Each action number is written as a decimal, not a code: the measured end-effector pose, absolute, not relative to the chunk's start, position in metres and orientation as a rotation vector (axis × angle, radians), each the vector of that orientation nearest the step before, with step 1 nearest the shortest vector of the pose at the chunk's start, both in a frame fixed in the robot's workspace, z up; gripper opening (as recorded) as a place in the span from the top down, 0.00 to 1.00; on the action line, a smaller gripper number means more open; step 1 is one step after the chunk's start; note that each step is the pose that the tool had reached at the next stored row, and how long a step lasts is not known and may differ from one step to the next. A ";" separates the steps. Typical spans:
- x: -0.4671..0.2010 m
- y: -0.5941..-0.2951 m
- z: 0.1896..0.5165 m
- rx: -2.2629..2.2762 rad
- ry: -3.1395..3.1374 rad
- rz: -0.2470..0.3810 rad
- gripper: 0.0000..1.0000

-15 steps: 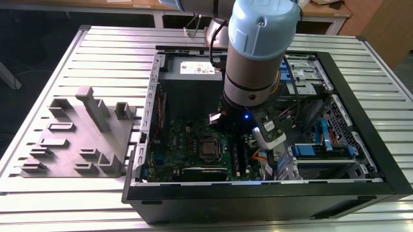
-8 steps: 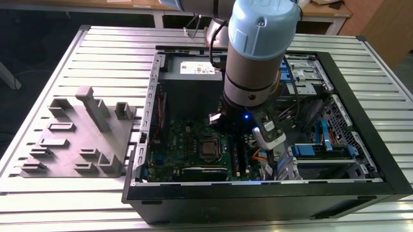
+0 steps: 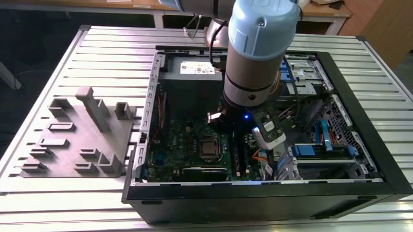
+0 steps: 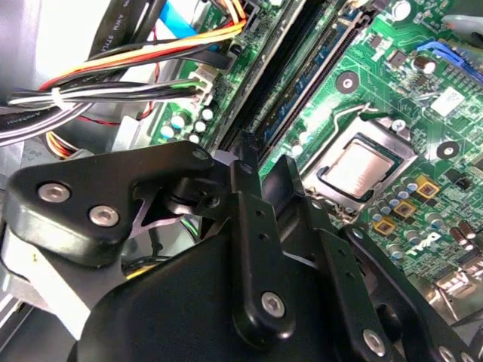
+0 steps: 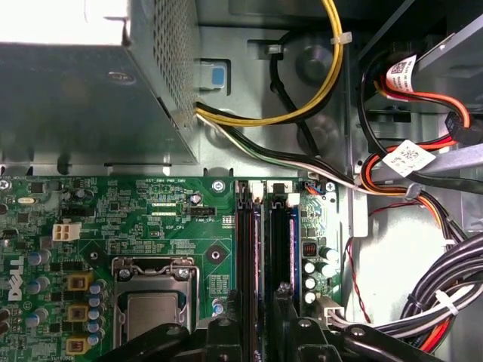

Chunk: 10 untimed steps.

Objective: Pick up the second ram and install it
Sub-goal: 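Insert the second ram into the second slot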

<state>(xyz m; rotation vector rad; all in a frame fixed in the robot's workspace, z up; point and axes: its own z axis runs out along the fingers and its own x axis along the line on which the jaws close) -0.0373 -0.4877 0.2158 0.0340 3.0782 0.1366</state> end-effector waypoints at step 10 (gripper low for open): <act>-0.037 -0.488 0.236 0.034 3.078 0.137 0.72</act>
